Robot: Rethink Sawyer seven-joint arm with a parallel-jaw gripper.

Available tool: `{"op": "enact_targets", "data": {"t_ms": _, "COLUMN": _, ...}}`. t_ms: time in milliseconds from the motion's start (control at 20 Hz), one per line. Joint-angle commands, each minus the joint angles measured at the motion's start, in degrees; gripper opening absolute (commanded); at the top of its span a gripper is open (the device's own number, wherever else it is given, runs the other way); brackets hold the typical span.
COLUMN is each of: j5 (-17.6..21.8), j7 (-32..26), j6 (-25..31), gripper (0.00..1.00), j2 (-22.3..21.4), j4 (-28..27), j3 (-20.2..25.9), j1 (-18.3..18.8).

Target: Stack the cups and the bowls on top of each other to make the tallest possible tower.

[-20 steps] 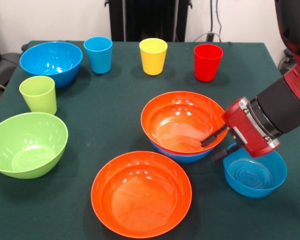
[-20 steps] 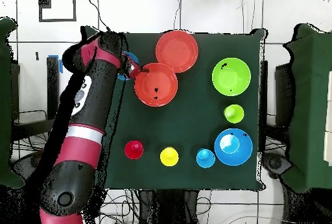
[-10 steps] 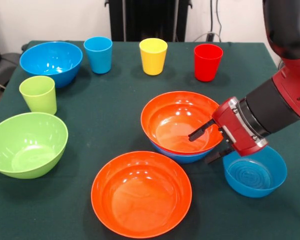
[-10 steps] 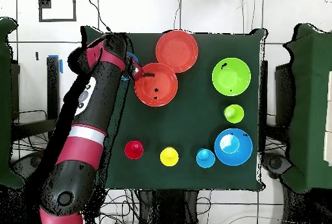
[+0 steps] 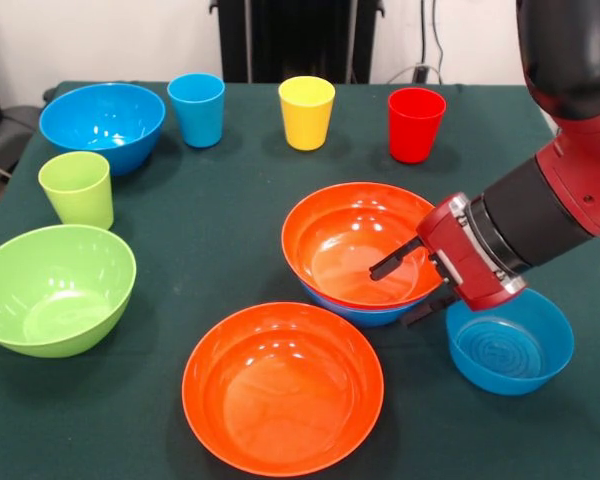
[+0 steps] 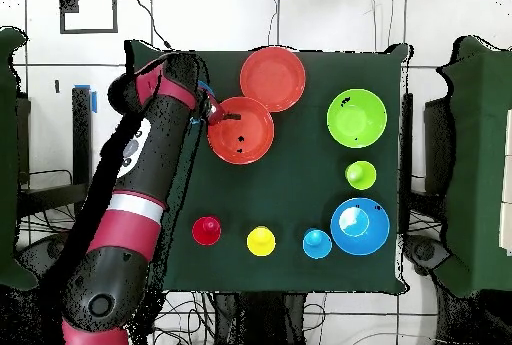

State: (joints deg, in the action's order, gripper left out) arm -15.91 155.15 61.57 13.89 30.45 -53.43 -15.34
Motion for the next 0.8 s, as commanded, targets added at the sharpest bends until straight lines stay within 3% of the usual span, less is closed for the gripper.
{"op": "enact_targets", "data": {"t_ms": 50, "j5": 0.51, "j7": 7.32, "j6": -0.19, "gripper": 1.0, "j2": -4.18, "j4": 2.98, "j3": 2.97, "j1": 1.63}}
{"op": "enact_targets", "data": {"t_ms": 800, "j5": 1.51, "j7": -4.07, "j6": 2.54, "gripper": 1.0, "j2": -13.97, "j4": 9.06, "j3": 7.19, "j1": 2.52}}
